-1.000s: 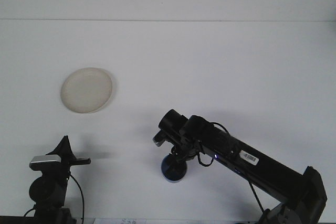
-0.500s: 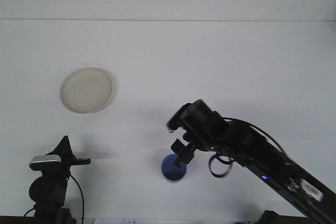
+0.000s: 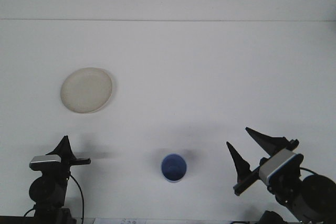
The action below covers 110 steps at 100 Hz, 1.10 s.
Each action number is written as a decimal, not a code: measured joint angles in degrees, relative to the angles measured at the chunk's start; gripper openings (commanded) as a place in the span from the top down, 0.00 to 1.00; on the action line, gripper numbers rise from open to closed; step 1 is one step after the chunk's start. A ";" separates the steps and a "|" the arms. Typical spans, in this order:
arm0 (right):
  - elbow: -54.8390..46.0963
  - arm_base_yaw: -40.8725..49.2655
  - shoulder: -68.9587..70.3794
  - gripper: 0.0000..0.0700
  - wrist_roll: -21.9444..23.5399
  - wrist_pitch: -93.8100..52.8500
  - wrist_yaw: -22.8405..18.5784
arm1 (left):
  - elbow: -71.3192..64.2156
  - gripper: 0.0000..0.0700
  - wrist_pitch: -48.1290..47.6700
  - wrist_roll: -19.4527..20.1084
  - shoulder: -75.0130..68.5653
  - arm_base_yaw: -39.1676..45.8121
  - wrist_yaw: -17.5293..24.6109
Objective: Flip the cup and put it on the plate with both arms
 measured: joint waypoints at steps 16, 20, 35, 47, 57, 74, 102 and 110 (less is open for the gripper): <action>-12.13 0.00 -10.71 0.40 -0.50 1.95 0.02 | -0.02 0.98 0.09 -2.91 -0.02 0.00 0.00; -13.99 0.00 -12.46 0.40 -0.46 2.14 -0.17 | 0.00 0.98 0.11 -4.68 0.00 0.00 0.00; -16.61 0.00 -15.52 0.40 0.02 2.12 -0.39 | 0.00 0.98 0.59 -11.04 0.00 0.00 0.00; -16.61 0.00 -15.91 0.40 0.44 2.89 -0.37 | 0.07 0.98 1.05 -15.74 0.00 0.00 1.46; -16.61 0.00 -15.91 0.40 0.57 2.84 -0.37 | 2.40 0.98 -2.19 -18.82 0.68 -0.02 5.20; -16.61 0.00 -15.91 0.40 0.57 2.45 -0.35 | 16.74 0.97 -10.38 -20.33 6.64 -0.02 6.29; -16.61 0.00 -15.91 0.40 0.55 2.45 -0.35 | 42.88 0.32 -28.28 -14.08 28.57 -1.73 27.10; -16.61 0.00 -15.91 0.40 0.48 2.45 -0.35 | 49.03 0.32 -32.54 -13.27 35.12 -4.66 33.88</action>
